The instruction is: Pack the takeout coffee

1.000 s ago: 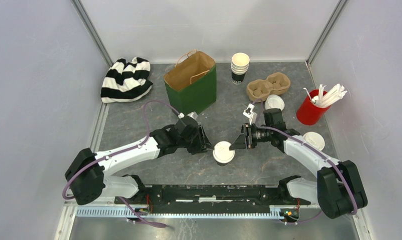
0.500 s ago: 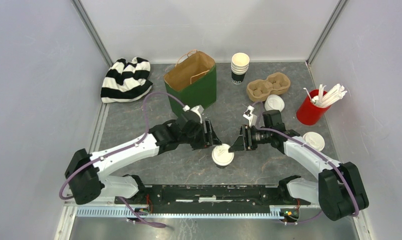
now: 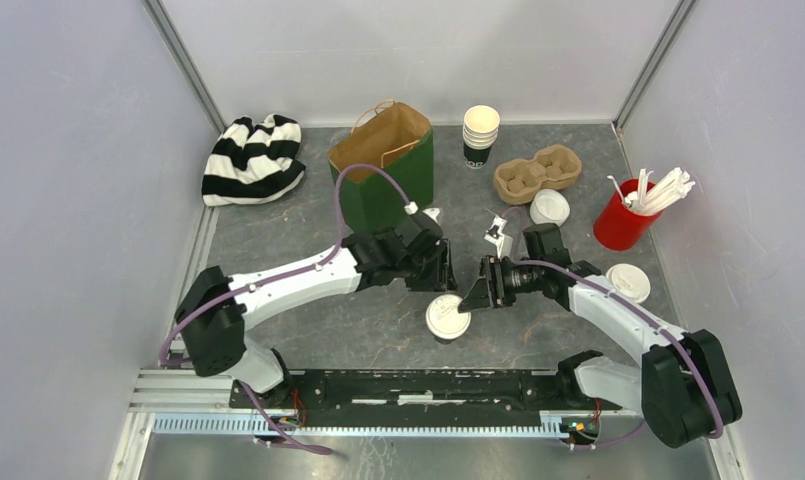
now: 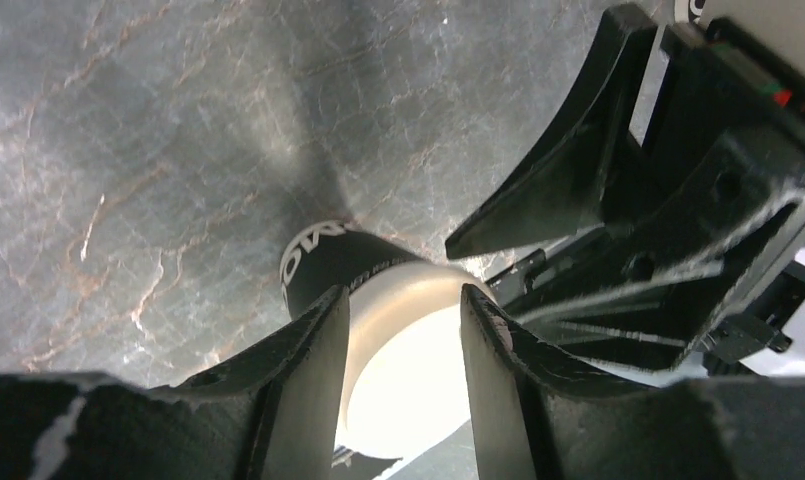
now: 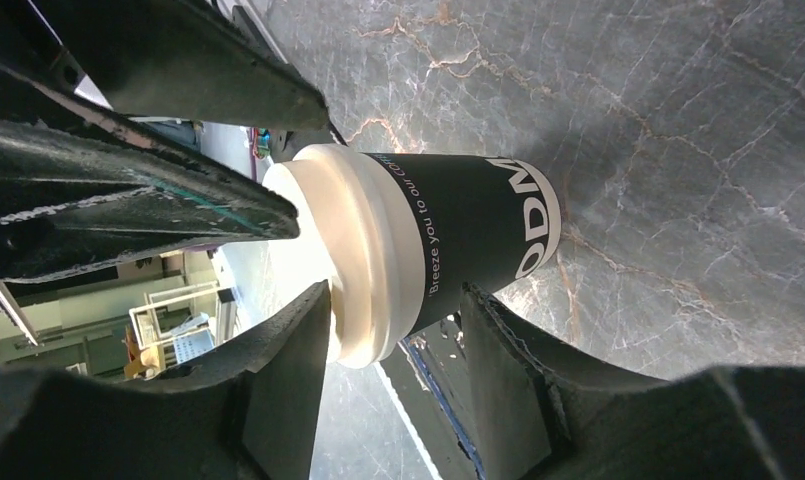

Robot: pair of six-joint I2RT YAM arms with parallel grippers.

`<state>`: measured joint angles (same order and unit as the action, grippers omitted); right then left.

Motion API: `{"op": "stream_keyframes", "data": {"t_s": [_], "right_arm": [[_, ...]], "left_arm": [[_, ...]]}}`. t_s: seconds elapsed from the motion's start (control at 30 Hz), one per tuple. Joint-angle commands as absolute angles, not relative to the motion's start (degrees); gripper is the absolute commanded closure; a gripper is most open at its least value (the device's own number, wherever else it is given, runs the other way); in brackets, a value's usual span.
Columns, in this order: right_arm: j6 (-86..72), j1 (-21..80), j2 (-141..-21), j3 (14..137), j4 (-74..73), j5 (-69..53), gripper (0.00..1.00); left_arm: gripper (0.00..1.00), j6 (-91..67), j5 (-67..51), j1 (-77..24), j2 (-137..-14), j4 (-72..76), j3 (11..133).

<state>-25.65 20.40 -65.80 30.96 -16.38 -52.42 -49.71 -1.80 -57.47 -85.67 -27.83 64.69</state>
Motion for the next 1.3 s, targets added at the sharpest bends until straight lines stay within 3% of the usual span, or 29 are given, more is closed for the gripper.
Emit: {"op": "stream_keyframes", "data": {"t_s": [0.0,0.13,0.27,0.43,0.63,0.8,0.9,1.27], "right_arm": [[-24.60,21.05,-64.21,31.20,-18.41,-52.55,0.44],[-23.56,21.09,-63.35,32.08,-20.21,-52.13,0.38],[-20.39,20.74,-63.23,37.08,-23.64,-50.06,0.28],[-16.05,20.19,-66.33,40.91,-24.57,-51.46,0.13],[-6.80,21.20,-74.68,47.51,-29.55,-55.45,0.08],[-3.19,23.62,-78.42,50.16,-32.80,-56.31,0.11],[-3.61,23.82,-80.05,48.55,-31.64,-57.37,0.21],[-18.71,23.68,-77.94,37.33,-12.56,-57.54,0.43]], "left_arm": [[0.49,-42.54,-0.18,-57.48,-89.24,-28.40,70.67],[0.49,-39.13,-0.17,-57.47,-92.63,-30.41,75.81],[0.35,-38.32,2.56,-57.48,-91.24,-35.07,77.56],[0.18,-43.76,-0.35,-57.48,-81.27,-36.91,69.68],[0.14,-55.75,-8.08,-57.48,-67.94,-32.41,56.41],[0.13,-61.15,-14.37,-57.48,-65.40,-27.30,49.26],[0.13,-63.85,-19.13,-57.41,-65.82,-19.74,44.36],[0.29,-68.23,-13.49,-57.39,-64.83,-9.64,35.36]]}}
